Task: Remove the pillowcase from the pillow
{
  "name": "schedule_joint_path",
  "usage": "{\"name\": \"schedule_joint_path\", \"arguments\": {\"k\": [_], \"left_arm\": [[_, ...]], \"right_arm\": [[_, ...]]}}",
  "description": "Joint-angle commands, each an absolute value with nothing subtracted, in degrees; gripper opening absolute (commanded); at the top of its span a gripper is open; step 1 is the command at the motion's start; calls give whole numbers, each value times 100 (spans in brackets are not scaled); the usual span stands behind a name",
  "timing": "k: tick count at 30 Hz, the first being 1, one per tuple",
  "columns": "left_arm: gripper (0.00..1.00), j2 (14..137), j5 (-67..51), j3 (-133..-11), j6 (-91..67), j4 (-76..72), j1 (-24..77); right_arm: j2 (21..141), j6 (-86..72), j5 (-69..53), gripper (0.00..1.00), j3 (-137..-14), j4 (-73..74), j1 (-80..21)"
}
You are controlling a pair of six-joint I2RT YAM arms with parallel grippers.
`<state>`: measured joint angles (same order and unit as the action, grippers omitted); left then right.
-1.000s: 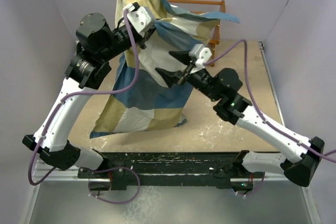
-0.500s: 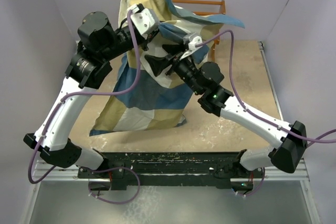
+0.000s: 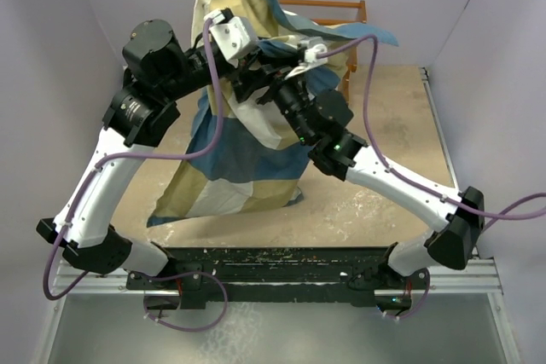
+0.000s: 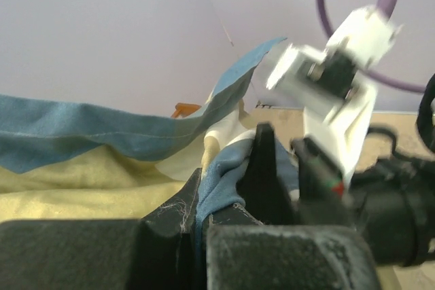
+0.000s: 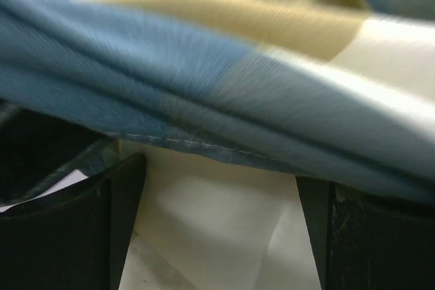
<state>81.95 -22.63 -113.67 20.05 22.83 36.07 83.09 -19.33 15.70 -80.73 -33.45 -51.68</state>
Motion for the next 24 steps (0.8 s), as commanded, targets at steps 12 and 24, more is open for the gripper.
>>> {"name": "schedule_joint_path", "arguments": {"k": [12, 24], "left_arm": [[0, 8374, -2834, -12504, 1164, 2095, 3811], [0, 8083, -2100, -11942, 1860, 1806, 3809]], "right_arm": [[9694, -1271, 4213, 90, -9096, -3416, -5865], [8951, -1617, 3081, 0, -8031, -4609, -5862]]}}
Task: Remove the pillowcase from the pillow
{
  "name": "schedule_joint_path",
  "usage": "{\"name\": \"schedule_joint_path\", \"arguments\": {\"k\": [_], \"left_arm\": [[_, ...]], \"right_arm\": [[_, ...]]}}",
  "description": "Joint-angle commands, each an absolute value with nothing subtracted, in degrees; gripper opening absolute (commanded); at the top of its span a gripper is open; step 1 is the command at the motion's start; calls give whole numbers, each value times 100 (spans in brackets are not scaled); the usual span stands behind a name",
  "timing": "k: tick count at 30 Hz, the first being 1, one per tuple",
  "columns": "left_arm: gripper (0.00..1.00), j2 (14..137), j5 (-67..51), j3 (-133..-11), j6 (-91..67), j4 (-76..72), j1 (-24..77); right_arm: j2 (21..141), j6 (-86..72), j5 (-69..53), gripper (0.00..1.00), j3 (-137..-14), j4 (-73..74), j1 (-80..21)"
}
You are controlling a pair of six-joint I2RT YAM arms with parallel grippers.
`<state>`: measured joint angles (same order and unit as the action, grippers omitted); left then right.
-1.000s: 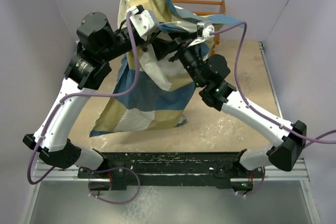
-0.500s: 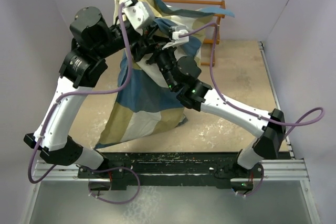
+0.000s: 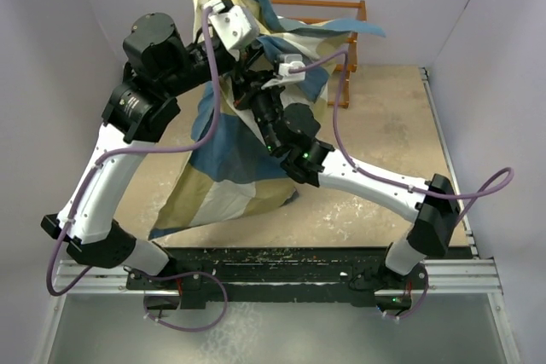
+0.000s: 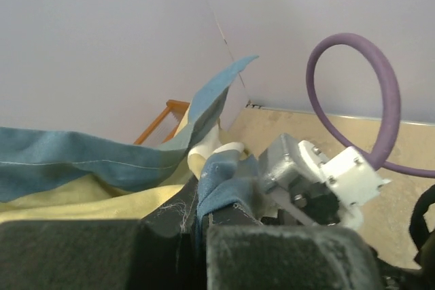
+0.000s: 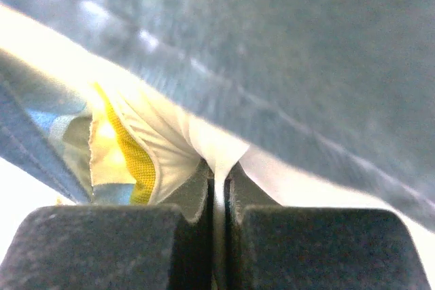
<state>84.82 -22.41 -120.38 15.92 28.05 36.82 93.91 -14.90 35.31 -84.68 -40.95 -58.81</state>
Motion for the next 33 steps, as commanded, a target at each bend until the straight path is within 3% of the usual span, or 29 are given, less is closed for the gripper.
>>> {"name": "schedule_joint_path", "arguments": {"k": [1, 13, 21, 33], "left_arm": [[0, 8056, -1930, -11841, 2014, 1700, 3814], [0, 8109, 199, -11153, 3712, -8, 3592], [0, 8364, 27, -11402, 3631, -379, 2729], [0, 8291, 187, -10938, 3059, -542, 2226]], "right_arm": [[8833, -1654, 2931, 0, -7834, -4816, -5855], [7652, -2185, 2816, 0, -5971, -6125, -5720], [7274, -2302, 2300, 0, -5294, -6510, -5695], [6277, -2826, 1859, 0, -4190, -7307, -5654]]}}
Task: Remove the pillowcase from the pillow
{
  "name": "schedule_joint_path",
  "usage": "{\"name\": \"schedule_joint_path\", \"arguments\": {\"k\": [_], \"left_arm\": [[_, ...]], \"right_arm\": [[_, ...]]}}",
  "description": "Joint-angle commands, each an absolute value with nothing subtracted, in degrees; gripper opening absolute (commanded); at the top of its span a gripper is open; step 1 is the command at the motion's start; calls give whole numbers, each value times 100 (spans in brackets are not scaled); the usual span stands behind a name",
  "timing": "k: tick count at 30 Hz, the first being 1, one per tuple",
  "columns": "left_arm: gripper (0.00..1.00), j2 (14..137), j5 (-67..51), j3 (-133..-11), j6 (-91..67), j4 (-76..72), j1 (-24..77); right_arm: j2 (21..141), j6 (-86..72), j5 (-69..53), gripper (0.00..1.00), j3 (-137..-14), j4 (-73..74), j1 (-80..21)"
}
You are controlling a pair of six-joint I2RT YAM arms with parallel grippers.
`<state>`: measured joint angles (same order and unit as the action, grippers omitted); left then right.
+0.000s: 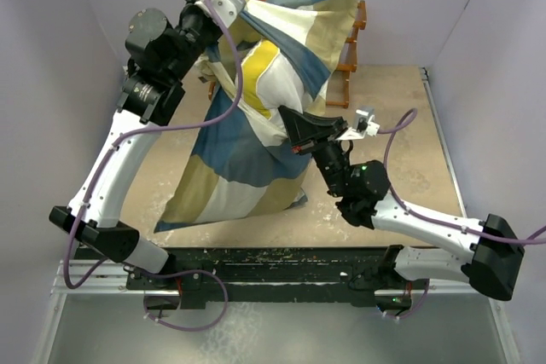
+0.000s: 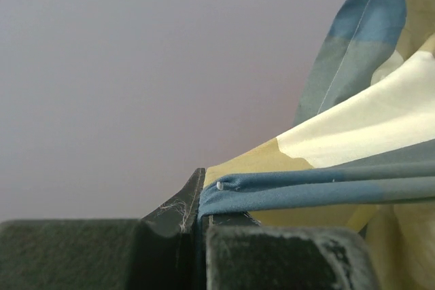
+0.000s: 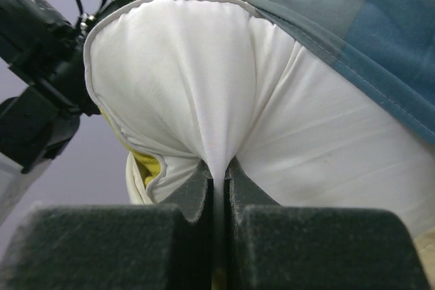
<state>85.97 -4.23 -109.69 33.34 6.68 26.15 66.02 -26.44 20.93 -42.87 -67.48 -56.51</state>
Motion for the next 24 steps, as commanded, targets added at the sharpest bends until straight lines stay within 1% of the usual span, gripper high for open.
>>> {"name": "schedule_joint_path", "arguments": {"k": [1, 5, 8, 9, 10, 11, 12, 13, 18, 21, 24], "left_arm": [[0, 8223, 53, -10820, 2845, -394, 2183], [0, 7819, -293, -9890, 2260, 237, 2158], [0, 7535, -623, -9247, 1905, 779, 2086], [9, 7475, -809, -9141, 1800, 915, 2021], [35, 7442, -1020, -9116, 1721, 1032, 1973], [71, 7417, -1259, -9174, 1601, 1119, 1928], [96, 7422, -1553, -9371, 1568, 1252, 1883], [100, 7470, -1809, -9635, 1541, 1436, 1850], [99, 7732, -3088, -11356, 1441, 2356, 1814], [99, 7589, -3667, -11699, 1378, 2657, 1819], [99, 7322, -4003, -11467, 1637, 3181, 1818]], "right_arm": [[6249, -2848, 1855, 0, -4192, -7315, -5643], [6089, -3151, 1773, 0, -4145, -7559, -5466], [5981, -3507, 1566, 0, -4199, -7566, -5109], [5982, -3545, 1493, 0, -4277, -7505, -5010], [5989, -3507, 1431, 0, -4402, -7378, -4946], [6023, -3406, 1409, 0, -4535, -7215, -4926], [6072, -3262, 1402, 0, -4680, -7099, -4915], [6140, -3102, 1411, 0, -4861, -6999, -4901], [6600, -2388, 1558, 0, -5550, -6627, -4869], [6810, -2030, 1695, 0, -5883, -6627, -4863], [6903, -2007, 1655, 0, -6093, -6697, -4776]]}}
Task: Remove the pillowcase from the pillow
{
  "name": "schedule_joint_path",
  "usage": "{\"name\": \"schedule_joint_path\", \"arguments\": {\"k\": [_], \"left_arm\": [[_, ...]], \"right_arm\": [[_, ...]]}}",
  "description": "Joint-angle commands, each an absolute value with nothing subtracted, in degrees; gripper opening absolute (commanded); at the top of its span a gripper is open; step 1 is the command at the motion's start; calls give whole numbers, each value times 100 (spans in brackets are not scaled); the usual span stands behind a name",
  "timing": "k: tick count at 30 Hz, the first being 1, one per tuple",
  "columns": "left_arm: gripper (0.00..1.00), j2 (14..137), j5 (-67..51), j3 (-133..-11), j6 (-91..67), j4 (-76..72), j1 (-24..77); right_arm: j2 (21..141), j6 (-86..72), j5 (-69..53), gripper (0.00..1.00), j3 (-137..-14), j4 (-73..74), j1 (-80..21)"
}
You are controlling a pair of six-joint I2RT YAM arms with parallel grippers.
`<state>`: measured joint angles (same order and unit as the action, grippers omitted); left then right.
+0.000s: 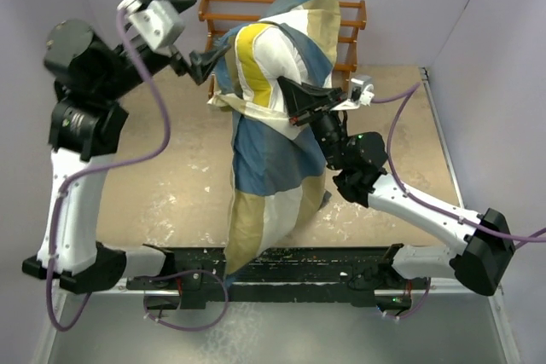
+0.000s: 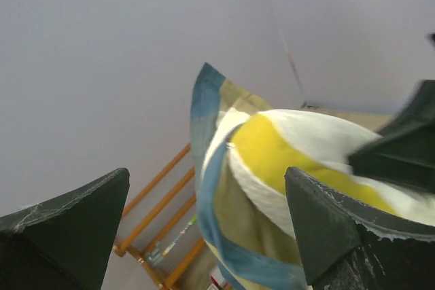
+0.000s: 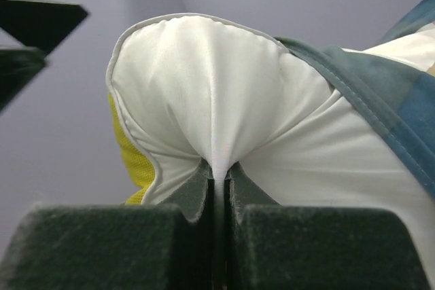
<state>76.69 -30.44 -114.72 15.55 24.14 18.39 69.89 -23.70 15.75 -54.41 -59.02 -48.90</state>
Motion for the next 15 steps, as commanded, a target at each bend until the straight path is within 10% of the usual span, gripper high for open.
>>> {"name": "schedule_joint_path", "arguments": {"k": [1, 15], "left_arm": [[99, 7204, -4127, -11288, 1780, 3408, 1819], [99, 7827, -3973, -11468, -1460, 2787, 1817]], "right_arm": [[6918, -2049, 1630, 0, -6158, -6705, -4751], [7753, -599, 1575, 0, -7109, -6599, -5275]]}}
